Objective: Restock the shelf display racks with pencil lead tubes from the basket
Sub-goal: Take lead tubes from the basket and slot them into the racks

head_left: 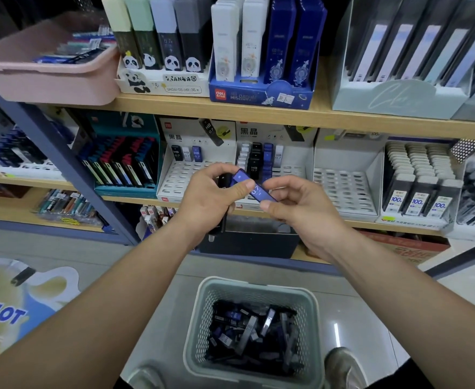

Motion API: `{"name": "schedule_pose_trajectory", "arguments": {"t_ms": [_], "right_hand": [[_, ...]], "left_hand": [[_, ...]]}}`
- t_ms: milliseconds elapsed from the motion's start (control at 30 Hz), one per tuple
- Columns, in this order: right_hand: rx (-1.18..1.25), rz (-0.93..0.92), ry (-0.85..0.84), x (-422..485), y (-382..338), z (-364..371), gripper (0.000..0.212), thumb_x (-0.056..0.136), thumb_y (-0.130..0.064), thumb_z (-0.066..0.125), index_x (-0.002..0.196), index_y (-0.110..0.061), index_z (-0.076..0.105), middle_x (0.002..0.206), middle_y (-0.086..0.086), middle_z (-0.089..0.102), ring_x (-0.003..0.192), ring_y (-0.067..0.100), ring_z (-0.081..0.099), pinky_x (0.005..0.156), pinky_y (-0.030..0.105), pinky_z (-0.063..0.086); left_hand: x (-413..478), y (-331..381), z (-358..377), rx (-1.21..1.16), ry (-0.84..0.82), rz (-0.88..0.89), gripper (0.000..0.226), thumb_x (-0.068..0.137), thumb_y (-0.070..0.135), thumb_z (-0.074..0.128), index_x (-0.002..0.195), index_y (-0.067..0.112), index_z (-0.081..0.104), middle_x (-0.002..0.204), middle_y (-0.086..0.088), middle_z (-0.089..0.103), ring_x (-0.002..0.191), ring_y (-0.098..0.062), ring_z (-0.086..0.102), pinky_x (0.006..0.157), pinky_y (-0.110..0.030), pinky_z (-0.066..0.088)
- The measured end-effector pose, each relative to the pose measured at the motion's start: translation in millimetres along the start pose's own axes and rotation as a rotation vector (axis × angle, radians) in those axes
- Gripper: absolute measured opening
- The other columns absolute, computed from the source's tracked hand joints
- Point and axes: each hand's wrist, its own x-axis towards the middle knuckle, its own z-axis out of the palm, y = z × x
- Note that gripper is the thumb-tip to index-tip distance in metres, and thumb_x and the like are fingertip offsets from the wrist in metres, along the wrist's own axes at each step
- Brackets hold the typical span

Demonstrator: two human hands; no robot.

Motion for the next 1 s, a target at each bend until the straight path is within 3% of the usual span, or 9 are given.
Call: {"name": "schedule_pose_trajectory", "arguments": {"t_ms": [100,233,367,500,567,633,733,1000], "right_hand": [[-0.030,0.018,-0.079,1,0,2,0.040,0.080,-0.007,0.080,0.114,-0.021,0.067,0.084,0.004,0.068,0.068,0.015,0.065,0.066,0.031,0.053],[-0.101,-0.040,-0.130,6,2,4,0.034,0.092,-0.019,0.069,0.121,-0.035,0.061,0.081,0.000,0.071,0.086,0.015,0.068,0.088,0.044,0.055],[-0.224,-0.053,-0.212,18,-4,-11,0.045,0.095,-0.011,0.064,0.127,-0.040,0.055,0.078,0.003,0.063,0.082,0.017,0.067,0.076,0.037,0.060],[-0.321,-0.043,-0.046,39,-3,-32,0.027,0.092,-0.006,0.067,0.110,-0.023,0.058,0.092,0.008,0.066,0.084,0.030,0.072,0.068,0.041,0.063],[-0.393,-0.077,0.081,54,2,-37,0.020,0.090,-0.008,0.070,0.098,-0.023,0.059,0.087,0.007,0.069,0.081,0.031,0.071,0.066,0.037,0.062],[-0.460,-0.121,0.142,67,7,-38,0.019,0.088,-0.013,0.073,0.090,-0.026,0.060,0.079,0.003,0.071,0.078,0.025,0.071,0.071,0.044,0.060],[-0.494,-0.176,0.163,80,14,-35,0.021,0.086,-0.014,0.076,0.086,-0.029,0.061,0.080,0.002,0.071,0.078,0.023,0.070,0.077,0.049,0.058],[-0.656,-0.247,0.161,86,22,-32,0.028,0.083,-0.013,0.078,0.079,-0.033,0.059,0.084,-0.008,0.066,0.082,0.014,0.068,0.081,0.036,0.058]], "left_hand": [[-1,1,3,0.027,-0.012,0.001,0.027,0.086,0.016,0.077,0.110,0.011,0.067,0.048,0.011,0.055,0.042,-0.010,0.043,0.043,-0.018,0.038],[-2,2,5,0.066,-0.050,0.029,0.024,0.086,0.015,0.077,0.108,0.012,0.068,0.060,0.009,0.058,0.041,-0.007,0.045,0.043,-0.017,0.038],[3,-3,-5,0.130,-0.069,-0.003,0.024,0.089,0.023,0.074,0.110,0.016,0.065,0.074,-0.002,0.068,0.046,-0.012,0.048,0.049,-0.022,0.042],[8,-14,-21,0.154,-0.091,-0.080,0.020,0.094,0.023,0.068,0.113,0.017,0.063,0.074,-0.003,0.073,0.050,-0.012,0.049,0.051,-0.020,0.043],[9,-19,-27,0.141,-0.116,-0.118,0.019,0.097,0.022,0.064,0.113,0.013,0.064,0.075,-0.004,0.072,0.051,-0.010,0.050,0.051,-0.017,0.044],[9,-22,-31,0.110,-0.135,-0.149,0.017,0.099,0.021,0.061,0.109,0.008,0.064,0.074,-0.005,0.068,0.053,-0.011,0.052,0.051,-0.019,0.046],[9,-25,-37,0.044,-0.152,-0.183,0.015,0.100,0.020,0.058,0.106,0.007,0.062,0.073,-0.007,0.064,0.054,-0.015,0.056,0.051,-0.025,0.050],[12,-30,-44,-0.096,-0.086,-0.244,0.012,0.102,0.017,0.055,0.108,0.007,0.058,0.075,-0.009,0.070,0.059,-0.021,0.068,0.059,-0.030,0.060]]}}
